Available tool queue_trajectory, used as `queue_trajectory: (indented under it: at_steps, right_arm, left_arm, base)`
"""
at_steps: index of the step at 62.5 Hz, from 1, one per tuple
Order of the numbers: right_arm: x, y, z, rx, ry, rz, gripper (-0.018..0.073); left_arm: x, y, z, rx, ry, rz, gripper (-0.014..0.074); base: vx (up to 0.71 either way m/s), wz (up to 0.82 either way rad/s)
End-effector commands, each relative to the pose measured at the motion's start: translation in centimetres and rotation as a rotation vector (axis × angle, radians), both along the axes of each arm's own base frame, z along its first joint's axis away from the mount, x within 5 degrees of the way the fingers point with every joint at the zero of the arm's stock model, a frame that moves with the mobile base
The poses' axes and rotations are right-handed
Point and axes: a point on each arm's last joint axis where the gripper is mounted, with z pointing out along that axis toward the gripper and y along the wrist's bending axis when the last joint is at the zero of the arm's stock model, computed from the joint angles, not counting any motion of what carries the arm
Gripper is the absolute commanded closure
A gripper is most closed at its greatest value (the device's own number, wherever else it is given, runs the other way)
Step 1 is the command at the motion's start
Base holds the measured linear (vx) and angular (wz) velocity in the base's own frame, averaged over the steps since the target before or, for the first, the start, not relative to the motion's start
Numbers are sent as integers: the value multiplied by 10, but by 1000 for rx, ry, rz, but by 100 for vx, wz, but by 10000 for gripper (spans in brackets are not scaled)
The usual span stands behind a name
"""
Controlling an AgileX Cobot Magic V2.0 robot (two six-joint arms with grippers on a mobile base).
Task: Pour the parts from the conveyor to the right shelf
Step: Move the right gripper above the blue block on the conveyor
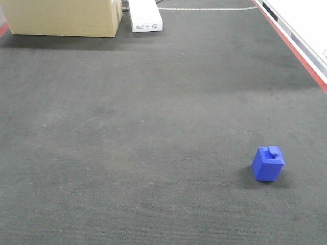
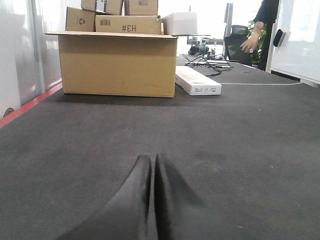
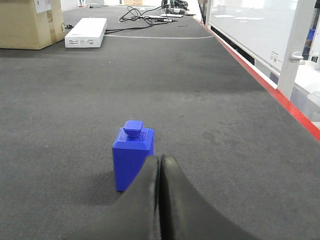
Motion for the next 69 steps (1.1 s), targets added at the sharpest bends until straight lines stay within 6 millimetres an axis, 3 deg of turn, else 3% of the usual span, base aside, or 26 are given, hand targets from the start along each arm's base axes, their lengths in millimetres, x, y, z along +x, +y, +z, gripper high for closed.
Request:
queue_trajectory:
  at_steps: [1, 34, 46, 54, 69]
  right_arm:
    - [0, 0, 2, -16, -71, 3, 568]
    - [0, 0, 3, -19, -73, 3, 568]
    - [0, -2, 4, -340, -81, 10, 568]
    - [0, -2, 5, -391, -87, 8, 568]
    - [-1, 2, 24, -334, -307, 20, 568]
  left_arm:
    - [0, 0, -3, -10, -55, -3, 603]
    - [0, 0, -3, -10, -55, -3, 603]
    - [0, 0, -3, -10, -55, -3, 603]
    - [0, 0, -3, -10, -55, -3, 603]
    - [0, 0, -3, -10, -55, -3, 603]
  base:
    - [0, 0]
    - [0, 0]
    - [0, 0]
    - [0, 0]
    - [0, 0]
